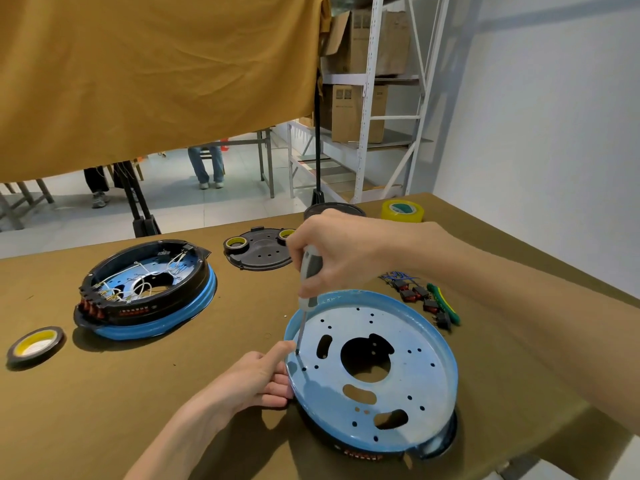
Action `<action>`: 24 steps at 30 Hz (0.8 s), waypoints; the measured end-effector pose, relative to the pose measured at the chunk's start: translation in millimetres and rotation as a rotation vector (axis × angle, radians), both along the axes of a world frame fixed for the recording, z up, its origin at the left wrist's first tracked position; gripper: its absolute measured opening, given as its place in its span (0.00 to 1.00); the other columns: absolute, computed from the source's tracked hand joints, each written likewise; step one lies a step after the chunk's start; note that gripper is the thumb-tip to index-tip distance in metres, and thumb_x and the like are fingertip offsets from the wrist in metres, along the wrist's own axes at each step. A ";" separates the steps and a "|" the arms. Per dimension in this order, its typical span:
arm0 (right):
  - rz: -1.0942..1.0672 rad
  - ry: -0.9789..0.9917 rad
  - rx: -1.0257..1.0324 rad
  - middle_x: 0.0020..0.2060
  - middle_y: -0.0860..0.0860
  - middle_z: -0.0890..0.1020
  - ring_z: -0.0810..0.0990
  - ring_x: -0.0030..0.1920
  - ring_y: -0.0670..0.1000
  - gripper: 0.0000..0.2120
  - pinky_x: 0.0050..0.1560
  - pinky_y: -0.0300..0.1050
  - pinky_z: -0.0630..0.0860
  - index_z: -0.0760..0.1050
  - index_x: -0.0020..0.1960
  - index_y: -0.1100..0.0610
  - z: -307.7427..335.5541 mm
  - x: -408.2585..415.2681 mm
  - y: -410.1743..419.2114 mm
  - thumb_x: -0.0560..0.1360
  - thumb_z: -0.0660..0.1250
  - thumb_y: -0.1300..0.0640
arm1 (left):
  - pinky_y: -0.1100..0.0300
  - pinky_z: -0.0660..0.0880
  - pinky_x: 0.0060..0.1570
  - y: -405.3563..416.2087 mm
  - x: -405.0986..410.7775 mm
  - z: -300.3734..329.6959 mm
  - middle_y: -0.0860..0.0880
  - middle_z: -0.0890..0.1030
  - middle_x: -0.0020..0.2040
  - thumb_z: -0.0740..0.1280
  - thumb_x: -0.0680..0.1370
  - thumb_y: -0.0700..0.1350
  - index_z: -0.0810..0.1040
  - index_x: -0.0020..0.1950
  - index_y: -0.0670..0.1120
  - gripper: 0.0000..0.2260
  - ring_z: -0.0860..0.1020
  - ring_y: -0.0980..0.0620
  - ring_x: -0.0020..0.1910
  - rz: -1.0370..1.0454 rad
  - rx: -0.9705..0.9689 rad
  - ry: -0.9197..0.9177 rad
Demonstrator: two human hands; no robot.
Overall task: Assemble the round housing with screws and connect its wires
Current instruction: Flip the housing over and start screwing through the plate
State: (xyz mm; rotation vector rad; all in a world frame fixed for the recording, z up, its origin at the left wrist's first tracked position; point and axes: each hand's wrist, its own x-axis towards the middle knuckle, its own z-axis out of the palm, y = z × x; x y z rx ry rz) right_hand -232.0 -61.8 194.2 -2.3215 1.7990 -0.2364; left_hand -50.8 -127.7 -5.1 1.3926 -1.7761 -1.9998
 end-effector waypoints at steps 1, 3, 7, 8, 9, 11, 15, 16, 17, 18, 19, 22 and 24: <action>-0.044 -0.042 0.016 0.37 0.47 0.83 0.84 0.36 0.49 0.11 0.34 0.44 0.80 0.79 0.44 0.53 4.7 -8.1 3.6 0.72 0.78 0.49 | 0.59 0.82 0.42 0.1 -0.8 0.0 0.44 0.87 0.44 0.67 0.74 0.67 0.85 0.53 0.41 0.29 0.83 0.51 0.39 0.015 0.017 0.008; -0.141 -0.182 -0.019 0.35 0.48 0.85 0.85 0.33 0.48 0.12 0.32 0.40 0.79 0.80 0.45 0.54 12.0 -26.3 13.9 0.71 0.80 0.49 | 0.57 0.82 0.42 0.3 -0.7 0.4 0.40 0.87 0.47 0.67 0.74 0.67 0.85 0.53 0.41 0.29 0.84 0.50 0.41 0.041 0.030 0.026; -0.371 -0.670 -0.235 0.37 0.54 0.87 0.88 0.37 0.53 0.12 0.38 0.46 0.85 0.79 0.46 0.60 -11.2 -62.3 36.3 0.71 0.80 0.58 | 0.55 0.84 0.46 2.9 -2.5 2.8 0.40 0.87 0.51 0.67 0.77 0.65 0.83 0.57 0.41 0.27 0.87 0.46 0.49 0.076 0.072 0.103; -0.458 -0.756 -0.247 0.39 0.56 0.87 0.88 0.38 0.54 0.12 0.39 0.47 0.85 0.77 0.46 0.61 -25.2 -69.7 40.1 0.70 0.80 0.61 | 0.54 0.84 0.47 5.2 -4.3 5.0 0.41 0.88 0.51 0.67 0.78 0.64 0.82 0.58 0.42 0.26 0.87 0.47 0.49 0.078 0.083 0.122; -0.554 -0.835 -0.215 0.40 0.58 0.87 0.88 0.38 0.54 0.13 0.38 0.45 0.85 0.75 0.45 0.62 -40.7 -76.6 43.1 0.71 0.79 0.64 | 0.54 0.84 0.48 8.0 -6.0 7.0 0.43 0.88 0.51 0.68 0.78 0.62 0.82 0.59 0.43 0.23 0.87 0.48 0.49 0.072 0.084 0.134; -0.720 -1.015 -0.121 0.41 0.61 0.86 0.86 0.35 0.54 0.13 0.34 0.43 0.82 0.70 0.41 0.61 -73.7 -89.5 46.8 0.73 0.75 0.67 | 0.56 0.82 0.51 14.3 -9.3 10.2 0.46 0.88 0.51 0.71 0.79 0.56 0.80 0.61 0.43 0.19 0.87 0.50 0.47 0.068 0.074 0.163; -0.925 -0.976 -0.254 0.31 0.59 0.80 0.77 0.29 0.55 0.15 0.31 0.49 0.75 0.65 0.38 0.57 -130.1 -117.1 51.4 0.77 0.70 0.64 | 0.55 0.80 0.45 17.4 -6.1 15.6 0.44 0.86 0.44 0.70 0.77 0.43 0.78 0.59 0.39 0.13 0.83 0.48 0.41 0.221 0.080 0.306; -0.960 -0.902 -0.295 0.29 0.57 0.80 0.77 0.27 0.55 0.15 0.30 0.49 0.74 0.65 0.39 0.57 -141.3 -123.5 54.2 0.77 0.70 0.62 | 0.56 0.78 0.41 15.3 -3.1 17.9 0.44 0.85 0.41 0.68 0.76 0.43 0.77 0.57 0.38 0.13 0.82 0.48 0.39 0.257 0.058 0.338; -0.988 -0.848 -0.314 0.28 0.56 0.80 0.76 0.26 0.54 0.14 0.29 0.49 0.73 0.66 0.40 0.56 -150.1 -128.7 57.2 0.77 0.70 0.60 | 0.56 0.76 0.38 13.0 0.2 20.8 0.44 0.83 0.39 0.67 0.75 0.44 0.76 0.55 0.38 0.12 0.81 0.48 0.37 0.293 0.034 0.365; -1.002 -0.807 -0.314 0.29 0.56 0.80 0.76 0.26 0.55 0.13 0.28 0.49 0.72 0.66 0.41 0.56 -157.5 -132.7 60.5 0.78 0.70 0.59 | 0.56 0.76 0.38 10.1 3.0 23.7 0.43 0.82 0.38 0.66 0.74 0.45 0.76 0.53 0.40 0.11 0.80 0.47 0.36 0.334 0.014 0.386; -1.009 -0.747 -0.296 0.31 0.58 0.81 0.77 0.26 0.56 0.13 0.28 0.49 0.72 0.66 0.42 0.55 -164.0 -135.5 63.6 0.77 0.70 0.58 | 0.56 0.77 0.36 6.8 5.7 25.7 0.43 0.82 0.37 0.65 0.74 0.46 0.77 0.52 0.41 0.11 0.81 0.46 0.36 0.378 -0.005 0.398; -0.994 -0.428 -0.217 0.38 0.55 0.81 0.79 0.38 0.60 0.12 0.36 0.51 0.70 0.67 0.42 0.53 -183.3 -138.4 68.8 0.78 0.69 0.53 | 0.56 0.80 0.33 -1.8 9.1 31.0 0.44 0.84 0.35 0.66 0.74 0.47 0.77 0.54 0.43 0.12 0.83 0.46 0.35 0.466 -0.029 0.421; -1.001 -0.205 -0.162 0.40 0.50 0.78 0.77 0.42 0.57 0.10 0.37 0.49 0.68 0.67 0.44 0.50 -192.1 -136.2 69.9 0.79 0.67 0.52 | 0.56 0.80 0.33 -6.0 7.8 31.8 0.44 0.85 0.36 0.66 0.75 0.47 0.77 0.55 0.42 0.12 0.84 0.46 0.36 0.498 0.000 0.437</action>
